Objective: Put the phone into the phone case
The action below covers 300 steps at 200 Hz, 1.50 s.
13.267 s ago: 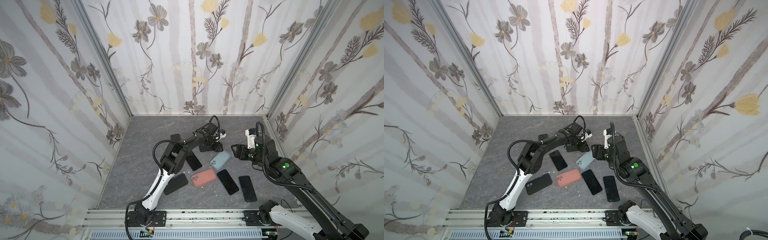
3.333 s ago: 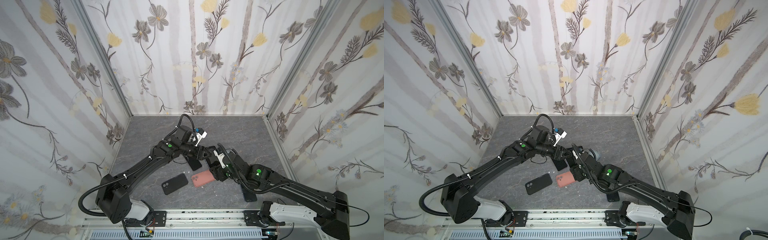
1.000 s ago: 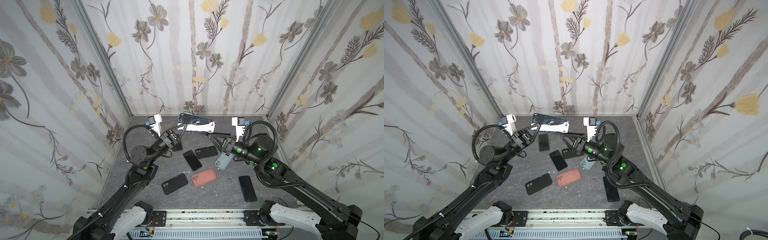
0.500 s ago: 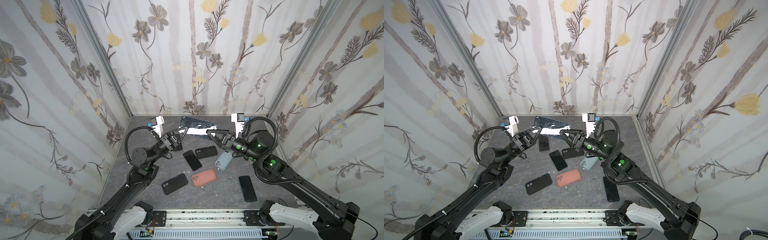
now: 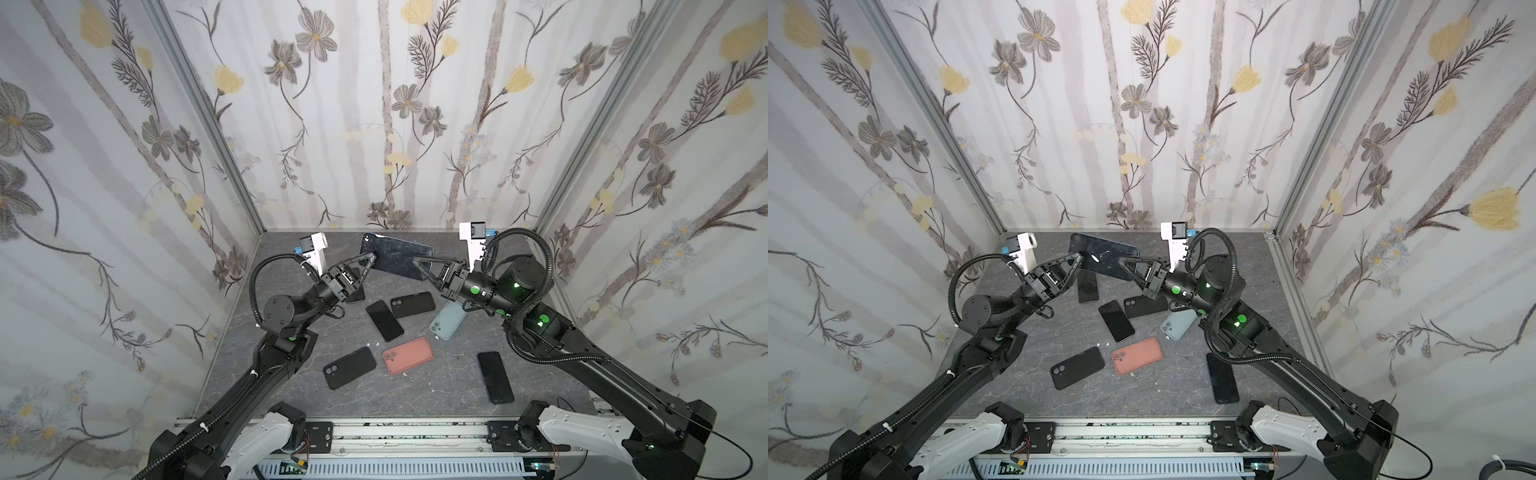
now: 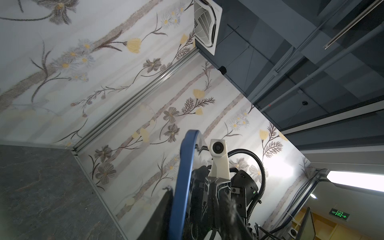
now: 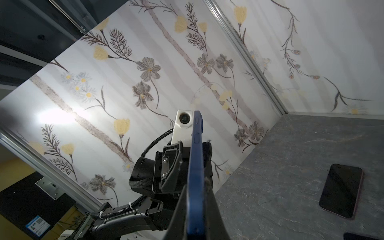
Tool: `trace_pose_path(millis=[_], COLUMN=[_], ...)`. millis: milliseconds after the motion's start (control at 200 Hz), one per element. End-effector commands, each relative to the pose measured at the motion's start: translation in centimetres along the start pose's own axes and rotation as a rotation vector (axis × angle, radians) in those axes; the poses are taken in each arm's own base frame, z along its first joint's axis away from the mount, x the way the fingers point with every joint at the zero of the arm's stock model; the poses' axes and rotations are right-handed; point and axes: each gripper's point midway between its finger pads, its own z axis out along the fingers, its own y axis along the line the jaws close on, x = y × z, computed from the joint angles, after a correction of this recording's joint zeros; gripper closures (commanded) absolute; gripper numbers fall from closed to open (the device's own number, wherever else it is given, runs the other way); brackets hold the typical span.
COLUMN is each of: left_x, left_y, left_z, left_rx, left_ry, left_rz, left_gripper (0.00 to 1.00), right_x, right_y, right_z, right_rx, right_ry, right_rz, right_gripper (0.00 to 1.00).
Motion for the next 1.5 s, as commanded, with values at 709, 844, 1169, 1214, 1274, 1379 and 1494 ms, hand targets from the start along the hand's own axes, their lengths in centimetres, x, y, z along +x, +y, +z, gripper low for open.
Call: trace_pose_path(millis=[709,844,1169,1214,1274,1379,1494], left_x=[5.0,7.9,13.8,14.4,15.2,16.1,17.1], left_y=[20.3,23.4,30.3,30.9,31.8,33.1,34.0], left_z=[-1.3,-1.4,-3.7,-4.0,-4.5,-5.3,-5.7], left_rx=[-0.759,-0.809,-0.988,-1.010,-1.047,-1.105,-1.122], left_ry=[0.286,0.351,0.518,0.533,0.554,0.583,0.602], left_rz=[0.018,-0.034,-0.052,-0.040,-0.013,0.026,0.026], left_gripper=[0.41,0.39,0.44,0.44,0.44,0.44,0.44], right_x=[2.1,3.9,9.8,10.5,11.4,12.4,13.1], right_y=[-22.4,-25.1,-29.7,-30.2,-31.1,-32.3,-33.2], right_z=[-5.9,-5.5,-3.4,-3.2,-3.2,-3.4,-3.7], right_rx=[0.657,0.664,0.579,0.569,0.574,0.597,0.612], right_ry=[0.288,0.372,0.565,0.580,0.599,0.626,0.653], right_rz=[0.055,0.096,0.275,0.297,0.319,0.329,0.336], right_gripper=[1.00,1.00,1.00,1.00,1.00,1.00,1.00])
